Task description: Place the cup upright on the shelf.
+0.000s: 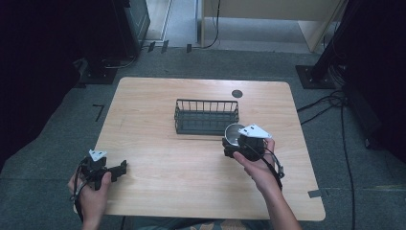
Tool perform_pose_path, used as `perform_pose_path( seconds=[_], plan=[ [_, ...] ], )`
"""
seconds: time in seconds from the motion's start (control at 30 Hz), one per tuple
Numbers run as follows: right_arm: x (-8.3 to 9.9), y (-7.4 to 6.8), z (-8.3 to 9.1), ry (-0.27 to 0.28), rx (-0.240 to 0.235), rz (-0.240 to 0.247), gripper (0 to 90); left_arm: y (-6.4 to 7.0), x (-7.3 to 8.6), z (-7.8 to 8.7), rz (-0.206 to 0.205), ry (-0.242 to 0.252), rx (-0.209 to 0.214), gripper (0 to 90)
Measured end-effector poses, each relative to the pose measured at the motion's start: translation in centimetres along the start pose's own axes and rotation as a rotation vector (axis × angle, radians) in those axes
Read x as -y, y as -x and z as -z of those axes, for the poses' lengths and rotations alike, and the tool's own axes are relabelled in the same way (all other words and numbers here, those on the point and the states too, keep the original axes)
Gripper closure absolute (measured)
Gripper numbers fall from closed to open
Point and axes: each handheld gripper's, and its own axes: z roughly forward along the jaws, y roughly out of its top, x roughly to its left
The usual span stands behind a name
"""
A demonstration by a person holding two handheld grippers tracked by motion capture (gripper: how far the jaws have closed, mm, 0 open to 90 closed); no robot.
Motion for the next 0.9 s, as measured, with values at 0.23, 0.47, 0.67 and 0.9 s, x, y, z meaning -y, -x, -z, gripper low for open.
perform_pose_path(
  seconds=[0.23, 0.47, 0.67, 0.9],
  plan=[
    [-1.4, -0.4, -0.7, 0.012, -0.002, 0.010, 17.9, 0.0, 0.0, 0.0, 0.000, 0.000, 0.001, 0.0],
    [-2.9, -0.8, -1.3, 0.035, 0.007, 0.022, 18.0, 0.0, 0.0, 0.0, -0.001, 0.000, 0.001, 0.0],
    [-3.9, -0.9, -1.9, 0.046, 0.015, 0.029, 18.0, 0.0, 0.0, 0.0, 0.001, 0.002, 0.002, 0.0],
    [-5.1, -0.9, -3.0, 0.059, 0.020, 0.029, 18.0, 0.0, 0.0, 0.0, 0.000, 0.001, 0.003, 0.0]
  ],
)
